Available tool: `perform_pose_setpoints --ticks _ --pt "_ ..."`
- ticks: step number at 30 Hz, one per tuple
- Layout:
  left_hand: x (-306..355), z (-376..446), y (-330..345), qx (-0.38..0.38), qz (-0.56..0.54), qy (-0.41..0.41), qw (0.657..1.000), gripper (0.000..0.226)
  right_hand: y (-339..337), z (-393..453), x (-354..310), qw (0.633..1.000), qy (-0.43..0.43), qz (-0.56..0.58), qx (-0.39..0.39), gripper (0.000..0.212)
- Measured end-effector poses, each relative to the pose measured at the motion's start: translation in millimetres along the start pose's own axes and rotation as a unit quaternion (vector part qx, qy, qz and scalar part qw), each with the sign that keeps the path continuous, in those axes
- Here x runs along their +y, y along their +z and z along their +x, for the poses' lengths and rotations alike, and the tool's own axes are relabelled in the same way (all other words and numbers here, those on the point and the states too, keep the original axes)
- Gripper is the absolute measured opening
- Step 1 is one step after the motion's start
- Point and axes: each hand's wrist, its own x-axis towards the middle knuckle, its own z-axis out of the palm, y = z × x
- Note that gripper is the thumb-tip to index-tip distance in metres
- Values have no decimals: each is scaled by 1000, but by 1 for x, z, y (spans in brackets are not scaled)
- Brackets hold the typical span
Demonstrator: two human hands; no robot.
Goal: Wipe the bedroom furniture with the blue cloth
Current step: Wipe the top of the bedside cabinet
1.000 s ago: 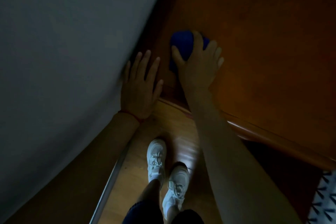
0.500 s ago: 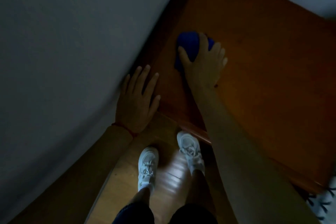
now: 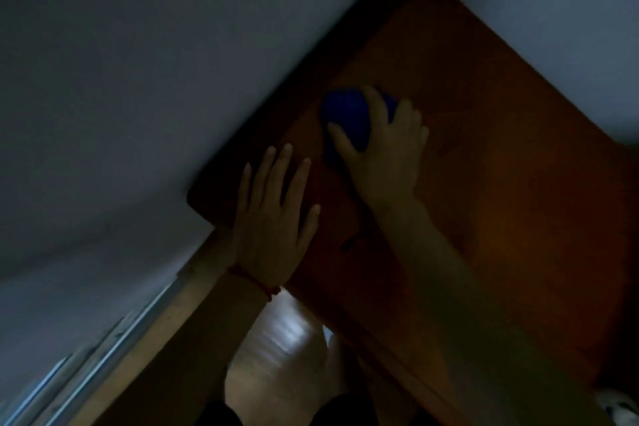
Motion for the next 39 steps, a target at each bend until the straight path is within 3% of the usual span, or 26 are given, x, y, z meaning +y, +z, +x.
perform_pose_setpoints --ticks 3,8,15,22,27,30,35,39 --pt "14 11 9 -9 22 -35 999 54 -7 0 16 995 -80 -40 -32 65" --pt "21 13 11 -10 35 -49 998 54 -23 86 45 999 34 10 -15 66" --pt "44 27 11 13 14 -111 994 53 -29 47 53 998 -35 7 -49 67" --pt "63 59 33 -6 31 -93 995 54 -30 145 56 998 13 22 -64 70" --pt "63 58 33 -12 31 -95 995 53 -36 99 67 996 -41 22 -74 69" --pt "64 60 32 -13 38 -95 995 54 -36 124 67 994 -71 -1 -81 71" --pt "64 60 32 -21 41 -99 994 53 -31 162 55 993 -53 13 -103 69" --pt "66 59 32 -21 42 -99 994 55 -31 122 51 992 -75 20 -99 67"
